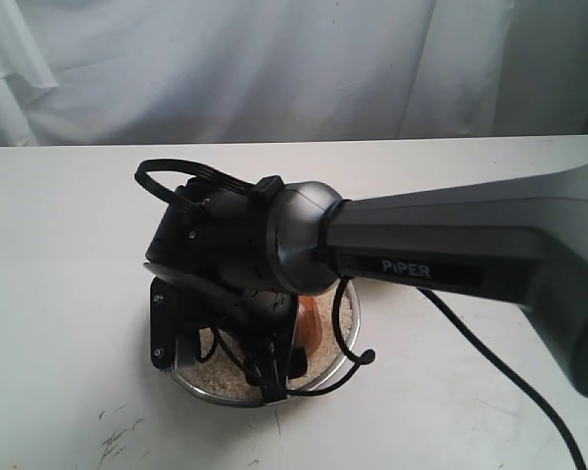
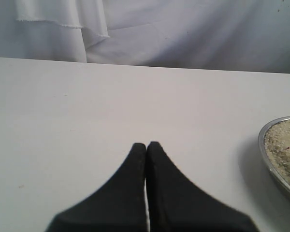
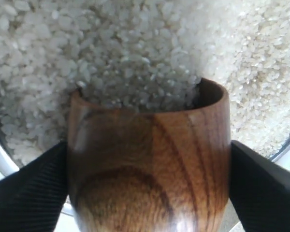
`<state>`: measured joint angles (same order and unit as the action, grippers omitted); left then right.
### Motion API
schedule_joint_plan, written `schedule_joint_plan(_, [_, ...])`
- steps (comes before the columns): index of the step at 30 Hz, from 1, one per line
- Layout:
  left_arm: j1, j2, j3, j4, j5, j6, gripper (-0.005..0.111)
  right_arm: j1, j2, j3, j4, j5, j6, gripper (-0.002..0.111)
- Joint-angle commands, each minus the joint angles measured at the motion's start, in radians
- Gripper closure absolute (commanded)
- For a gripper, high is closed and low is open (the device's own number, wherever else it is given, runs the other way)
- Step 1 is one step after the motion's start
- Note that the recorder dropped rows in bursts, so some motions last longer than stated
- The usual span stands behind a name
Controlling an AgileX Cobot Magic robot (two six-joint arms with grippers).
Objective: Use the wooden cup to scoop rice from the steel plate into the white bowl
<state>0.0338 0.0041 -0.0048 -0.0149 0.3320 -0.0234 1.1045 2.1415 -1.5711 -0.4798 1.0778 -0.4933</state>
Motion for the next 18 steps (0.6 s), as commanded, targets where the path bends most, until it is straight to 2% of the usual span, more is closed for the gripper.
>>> schedule_joint_plan(1, [-0.003,-0.004,0.005,0.001,-0.013,0.0,0.107,0.006,0.022,-0.021,-0.001,-0.039,0.025,0.108])
schedule_joint_plan(9, [-0.003,-0.004,0.005,0.001,-0.013,0.0,0.107,0.006,0.035,-0.033,-0.004,-0.085,0.05,0.108])
schedule_joint_plan(18, [-0.003,-0.004,0.005,0.001,-0.013,0.0,0.107,0.001,0.035,-0.033,-0.011,-0.151,0.18,0.108])
